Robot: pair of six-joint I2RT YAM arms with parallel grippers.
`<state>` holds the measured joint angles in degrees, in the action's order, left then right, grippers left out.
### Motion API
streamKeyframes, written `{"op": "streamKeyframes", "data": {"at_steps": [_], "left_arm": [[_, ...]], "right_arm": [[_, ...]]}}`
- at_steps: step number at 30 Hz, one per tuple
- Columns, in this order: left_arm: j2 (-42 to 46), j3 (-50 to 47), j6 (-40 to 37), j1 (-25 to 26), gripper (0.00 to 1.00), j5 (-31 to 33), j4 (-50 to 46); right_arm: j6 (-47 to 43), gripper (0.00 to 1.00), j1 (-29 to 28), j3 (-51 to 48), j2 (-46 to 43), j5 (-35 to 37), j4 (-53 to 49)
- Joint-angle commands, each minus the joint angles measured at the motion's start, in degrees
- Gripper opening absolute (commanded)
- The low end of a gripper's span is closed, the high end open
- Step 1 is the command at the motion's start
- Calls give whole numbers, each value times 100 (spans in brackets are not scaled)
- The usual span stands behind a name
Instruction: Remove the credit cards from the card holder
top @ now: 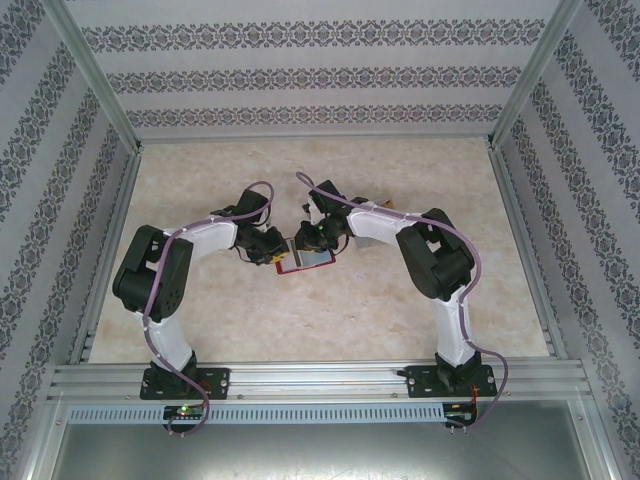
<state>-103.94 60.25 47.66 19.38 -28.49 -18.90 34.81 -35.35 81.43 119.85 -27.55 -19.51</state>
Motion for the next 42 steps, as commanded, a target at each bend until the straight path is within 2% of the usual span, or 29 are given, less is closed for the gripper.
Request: {"op": "streamKeyframes", "data": {"at_steps": [1,19,28,42], "left_arm": [[-81,145,62,-32,19,-59,28],[-349,110,-116,-35,18,363,-442],[-442,138,-186,-31,18,479,-563],[-486,77,-193,-32,18,423,-502]], "right_arm": [[-13,19,43,119,105,-71,-93],[9,18,55,94,301,37,-140],[9,23,83,25,327,71,-125],[328,19,178,-240,214,-812,687]]}}
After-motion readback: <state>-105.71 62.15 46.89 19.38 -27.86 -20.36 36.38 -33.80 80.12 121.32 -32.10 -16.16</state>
